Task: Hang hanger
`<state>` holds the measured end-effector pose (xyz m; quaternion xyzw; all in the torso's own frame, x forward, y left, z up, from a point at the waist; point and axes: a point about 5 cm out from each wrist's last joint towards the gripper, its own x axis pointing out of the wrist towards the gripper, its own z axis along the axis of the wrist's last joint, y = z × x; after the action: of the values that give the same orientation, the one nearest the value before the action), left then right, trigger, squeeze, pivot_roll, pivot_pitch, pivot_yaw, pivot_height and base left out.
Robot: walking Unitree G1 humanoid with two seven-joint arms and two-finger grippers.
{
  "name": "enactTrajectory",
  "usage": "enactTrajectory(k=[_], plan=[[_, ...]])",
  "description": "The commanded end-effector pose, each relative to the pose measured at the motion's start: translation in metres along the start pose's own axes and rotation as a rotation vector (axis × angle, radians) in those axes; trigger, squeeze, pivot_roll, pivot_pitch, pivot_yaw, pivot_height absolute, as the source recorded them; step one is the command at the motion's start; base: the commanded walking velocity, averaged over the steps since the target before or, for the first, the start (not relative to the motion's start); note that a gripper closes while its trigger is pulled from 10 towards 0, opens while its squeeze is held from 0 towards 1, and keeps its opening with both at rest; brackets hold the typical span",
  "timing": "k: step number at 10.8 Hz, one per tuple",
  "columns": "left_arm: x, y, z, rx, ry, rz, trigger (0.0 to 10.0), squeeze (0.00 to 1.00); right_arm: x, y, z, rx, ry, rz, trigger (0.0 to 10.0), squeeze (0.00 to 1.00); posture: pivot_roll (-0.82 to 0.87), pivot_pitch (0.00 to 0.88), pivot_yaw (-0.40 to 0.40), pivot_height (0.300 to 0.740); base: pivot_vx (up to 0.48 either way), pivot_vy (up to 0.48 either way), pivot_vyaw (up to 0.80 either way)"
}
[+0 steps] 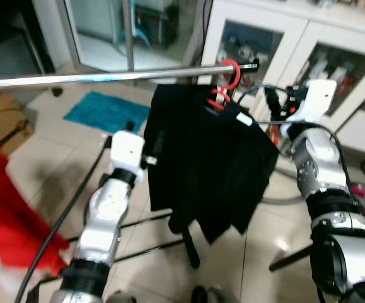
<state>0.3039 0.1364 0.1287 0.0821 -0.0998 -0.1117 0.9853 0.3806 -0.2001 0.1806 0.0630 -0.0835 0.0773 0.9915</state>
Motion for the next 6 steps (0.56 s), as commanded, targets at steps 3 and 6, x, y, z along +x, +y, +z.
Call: enactTrajectory(k=[3,6], plan=[[-0.002,-0.003,-0.002,0.000,0.003,-0.010,10.0,0.00,0.004,0.006,0.007,0.050,0.014,0.111,10.0,0.00,0.05,0.068,-0.088,0.740,0.000,0.000,0.00],[-0.002,-0.004,-0.004,0.006,0.012,-0.013,10.0,0.00,0.011,0.030,-0.013,0.000,0.121,0.184,10.0,1.00,0.04,0.076,-0.088,0.740,0.000,0.000,0.00]])
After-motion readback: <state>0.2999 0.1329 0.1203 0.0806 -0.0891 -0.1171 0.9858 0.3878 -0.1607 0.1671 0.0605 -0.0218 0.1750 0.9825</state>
